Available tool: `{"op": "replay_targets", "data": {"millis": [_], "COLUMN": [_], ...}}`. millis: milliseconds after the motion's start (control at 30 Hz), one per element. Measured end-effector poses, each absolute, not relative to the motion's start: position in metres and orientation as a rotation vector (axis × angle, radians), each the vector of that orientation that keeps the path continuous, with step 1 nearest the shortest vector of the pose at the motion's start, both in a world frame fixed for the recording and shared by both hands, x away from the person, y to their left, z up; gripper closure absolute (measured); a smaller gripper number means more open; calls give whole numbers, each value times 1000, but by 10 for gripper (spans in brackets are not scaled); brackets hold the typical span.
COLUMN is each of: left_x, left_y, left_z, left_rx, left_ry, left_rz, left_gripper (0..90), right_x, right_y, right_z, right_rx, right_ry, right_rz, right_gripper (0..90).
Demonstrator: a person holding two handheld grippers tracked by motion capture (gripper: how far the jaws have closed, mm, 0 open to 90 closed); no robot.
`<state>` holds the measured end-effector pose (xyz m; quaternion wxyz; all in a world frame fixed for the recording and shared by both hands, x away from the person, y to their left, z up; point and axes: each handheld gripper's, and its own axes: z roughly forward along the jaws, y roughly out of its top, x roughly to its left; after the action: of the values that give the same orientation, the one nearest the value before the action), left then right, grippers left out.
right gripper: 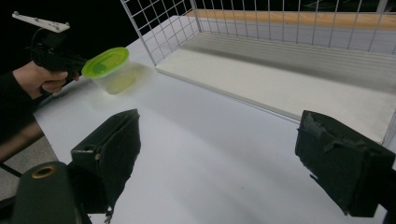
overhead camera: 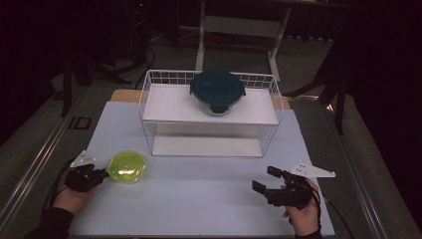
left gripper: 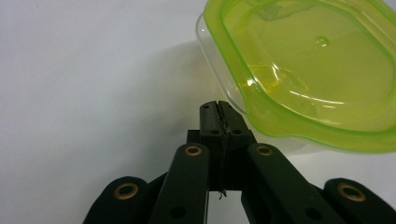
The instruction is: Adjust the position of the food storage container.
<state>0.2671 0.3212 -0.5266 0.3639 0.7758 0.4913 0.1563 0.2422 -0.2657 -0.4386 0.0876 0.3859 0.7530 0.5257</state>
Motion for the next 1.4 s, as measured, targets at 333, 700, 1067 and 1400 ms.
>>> {"op": "replay_targets", "data": {"millis": [333,700,1067,1400], "left_x": [267,272,278,285], "left_y": [311,289,265,246], "left_z": [-530,-529,-526,-526], "left_rx": [2005,2035,2045,2066], "left_ry": [1211,1154,1099,1073], "left_rz": [344,323,294,273], "left_gripper": [889,889,889,889], "right_x": [242,242,242,242], "right_y": [-267,-267,-267,-268], "right_z": [-439,-439,-439,-438], "right_rx": [1157,1157,1163,1163], "right_ry": [2242,2239,2241,2236], "right_rz": [1562,1564,1566,1571], "right_gripper": [137,138,138,138]}}
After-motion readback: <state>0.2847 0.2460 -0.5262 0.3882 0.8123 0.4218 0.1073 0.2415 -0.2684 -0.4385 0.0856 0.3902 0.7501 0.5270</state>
